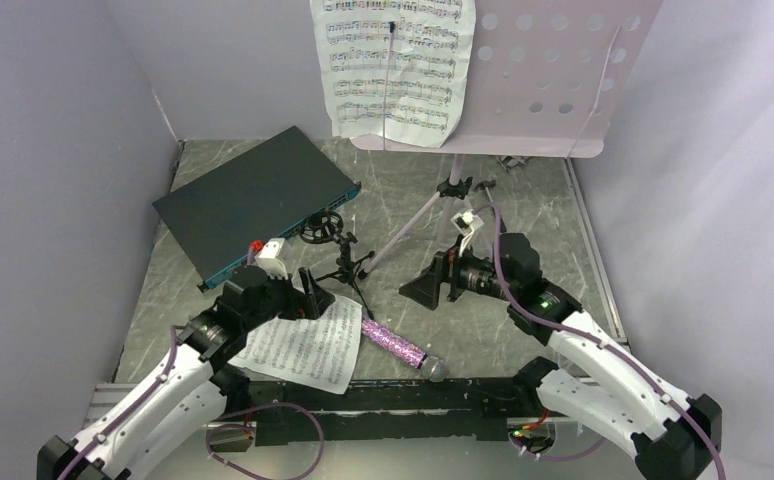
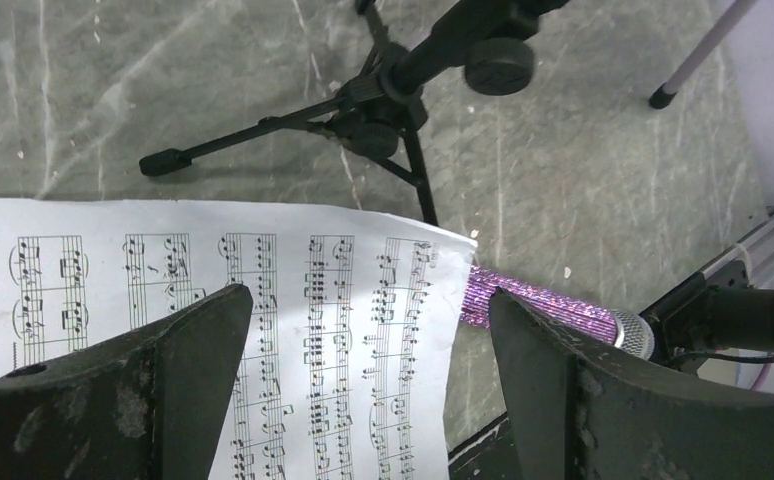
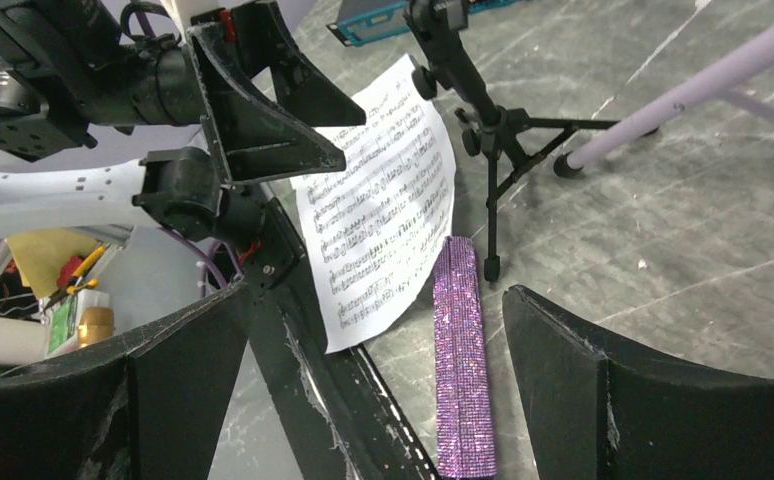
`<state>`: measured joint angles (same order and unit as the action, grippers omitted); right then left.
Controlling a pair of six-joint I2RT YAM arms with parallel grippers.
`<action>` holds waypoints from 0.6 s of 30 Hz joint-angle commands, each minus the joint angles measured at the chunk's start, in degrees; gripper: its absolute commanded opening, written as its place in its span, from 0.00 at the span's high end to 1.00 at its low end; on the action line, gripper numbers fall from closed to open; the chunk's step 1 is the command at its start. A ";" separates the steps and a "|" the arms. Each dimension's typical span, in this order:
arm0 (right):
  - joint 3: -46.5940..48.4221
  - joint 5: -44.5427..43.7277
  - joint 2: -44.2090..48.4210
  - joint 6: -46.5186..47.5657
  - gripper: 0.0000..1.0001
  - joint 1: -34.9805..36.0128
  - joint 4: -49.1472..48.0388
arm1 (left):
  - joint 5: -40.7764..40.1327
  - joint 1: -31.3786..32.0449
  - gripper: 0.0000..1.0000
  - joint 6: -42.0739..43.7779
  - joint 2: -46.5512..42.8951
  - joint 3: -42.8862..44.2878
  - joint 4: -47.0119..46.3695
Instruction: Set up the instrument practice props
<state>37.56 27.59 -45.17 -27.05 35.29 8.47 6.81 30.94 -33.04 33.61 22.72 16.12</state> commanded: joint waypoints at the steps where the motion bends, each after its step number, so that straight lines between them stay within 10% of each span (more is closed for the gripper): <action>1: -2.48 -0.09 -2.91 -1.62 0.01 0.36 -7.14 | 0.39 -0.09 0.06 -1.35 4.04 2.34 -3.12; 18: 0.51 -14.73 -23.69 -0.77 0.09 16.26 -11.70 | 13.15 -11.20 0.06 -7.92 3.39 -2.79 -10.71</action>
<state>34.37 17.37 -65.30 -28.49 48.62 2.74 13.74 23.68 -38.30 38.20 20.86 9.47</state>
